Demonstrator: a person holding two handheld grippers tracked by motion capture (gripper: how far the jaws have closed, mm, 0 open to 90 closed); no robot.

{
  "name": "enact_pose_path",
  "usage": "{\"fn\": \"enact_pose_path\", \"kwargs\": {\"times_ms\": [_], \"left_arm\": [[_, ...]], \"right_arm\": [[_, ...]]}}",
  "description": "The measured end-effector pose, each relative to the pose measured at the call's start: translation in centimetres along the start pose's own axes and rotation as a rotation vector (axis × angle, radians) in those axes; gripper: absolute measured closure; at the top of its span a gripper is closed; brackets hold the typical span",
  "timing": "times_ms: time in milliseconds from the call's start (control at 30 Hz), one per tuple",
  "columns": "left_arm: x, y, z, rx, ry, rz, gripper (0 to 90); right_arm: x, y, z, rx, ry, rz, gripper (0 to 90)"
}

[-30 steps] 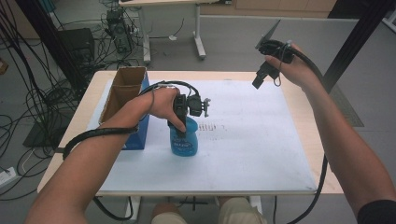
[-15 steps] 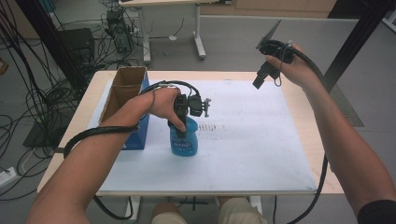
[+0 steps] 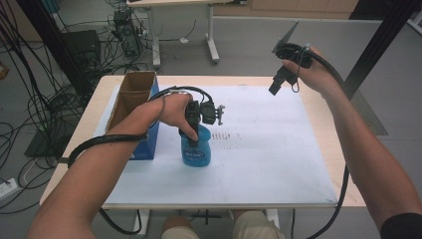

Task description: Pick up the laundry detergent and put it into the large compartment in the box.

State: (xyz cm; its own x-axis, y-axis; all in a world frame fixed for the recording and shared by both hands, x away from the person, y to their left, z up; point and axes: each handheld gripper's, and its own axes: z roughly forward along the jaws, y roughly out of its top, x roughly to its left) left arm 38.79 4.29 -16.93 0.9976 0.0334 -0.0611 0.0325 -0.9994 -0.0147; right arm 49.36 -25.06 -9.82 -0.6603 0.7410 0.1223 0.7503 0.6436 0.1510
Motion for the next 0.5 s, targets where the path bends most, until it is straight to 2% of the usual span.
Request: {"fn": "enact_pose_path", "kwargs": {"times_ms": [500], "left_arm": [[0.03, 0.28, -0.02, 0.012, -0.002, -0.001, 37.1]], "right_arm": [[0.24, -0.02, 0.05, -0.002, -0.002, 0.003, 5.0]]}}
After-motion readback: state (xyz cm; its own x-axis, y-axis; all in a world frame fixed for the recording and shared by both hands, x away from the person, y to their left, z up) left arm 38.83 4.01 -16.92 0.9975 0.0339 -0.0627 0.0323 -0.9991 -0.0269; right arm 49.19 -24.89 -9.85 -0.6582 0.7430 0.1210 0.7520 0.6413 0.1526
